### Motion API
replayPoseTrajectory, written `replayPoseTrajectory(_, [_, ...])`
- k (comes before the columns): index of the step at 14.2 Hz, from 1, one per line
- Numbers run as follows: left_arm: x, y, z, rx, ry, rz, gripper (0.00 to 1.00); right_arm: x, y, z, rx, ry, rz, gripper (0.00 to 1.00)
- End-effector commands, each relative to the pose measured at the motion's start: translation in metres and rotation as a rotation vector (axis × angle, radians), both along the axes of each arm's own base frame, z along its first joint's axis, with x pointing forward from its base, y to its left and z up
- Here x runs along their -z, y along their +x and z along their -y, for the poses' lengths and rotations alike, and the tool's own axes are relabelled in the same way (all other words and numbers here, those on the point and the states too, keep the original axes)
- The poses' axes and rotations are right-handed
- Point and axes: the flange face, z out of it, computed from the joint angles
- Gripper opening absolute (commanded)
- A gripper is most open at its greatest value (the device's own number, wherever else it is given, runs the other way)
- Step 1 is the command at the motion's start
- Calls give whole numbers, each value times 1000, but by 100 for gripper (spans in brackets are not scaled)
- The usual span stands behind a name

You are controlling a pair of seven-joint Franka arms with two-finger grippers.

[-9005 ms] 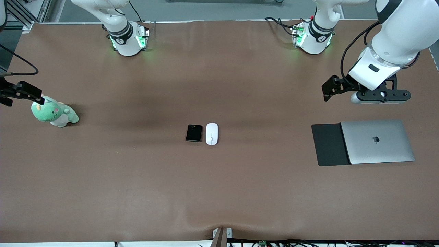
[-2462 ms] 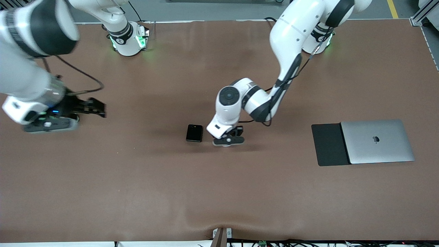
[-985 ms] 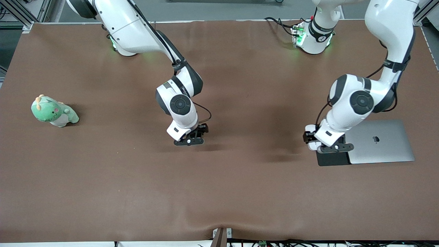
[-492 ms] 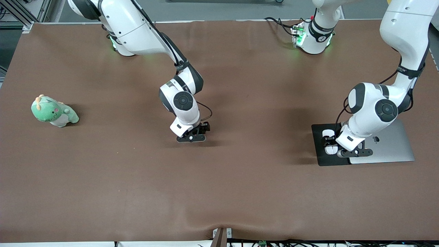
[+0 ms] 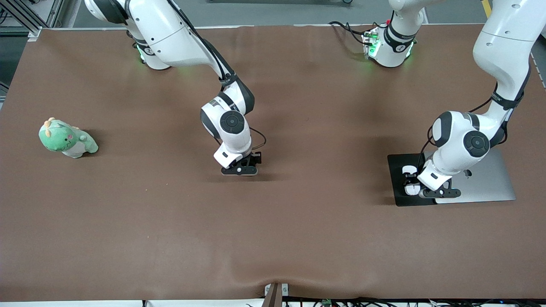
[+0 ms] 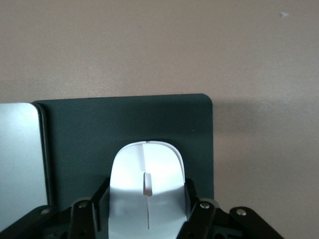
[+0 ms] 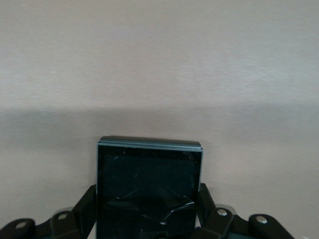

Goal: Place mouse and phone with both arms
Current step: 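Lower the mouse onto the pad while the right gripper grasps the phone, then carry the black phone toward the green toy with the right gripper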

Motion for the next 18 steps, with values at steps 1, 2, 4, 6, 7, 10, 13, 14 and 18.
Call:
replayPoseTrajectory(1, [5, -1, -1, 25, 4, 15, 58, -61, 23, 39, 60, -51, -14, 0])
replayPoseTrajectory(2, [5, 0, -1, 25, 4, 19, 58, -82, 32, 55, 46, -50, -28, 0])
replayPoseTrajectory(4, [4, 1, -2, 26, 6, 24, 77, -118, 50, 108, 14, -50, -112, 0])
replayPoseTrajectory(6, [-2, 2, -3, 24, 9, 34, 100, -146, 58, 159, -30, -46, -204, 0])
replayPoseTrajectory(7, [-10, 6, -4, 21, 14, 47, 100, -156, 59, 185, -26, -55, -252, 0])
replayPoseTrajectory(10, [-50, 14, -6, 21, 37, 107, 100, -180, 70, 262, -31, -35, -304, 0])
replayPoseTrajectory(13, [-102, 17, -1, 36, 75, 129, 100, -198, 77, 341, -47, 5, -316, 0])
replayPoseTrajectory(14, [-119, 17, 9, 46, 77, 144, 100, -200, 77, 364, -28, 13, -319, 0])
replayPoseTrajectory(18, [-195, 3, 39, 55, 102, 161, 100, -195, 67, 451, -16, 53, -312, 0])
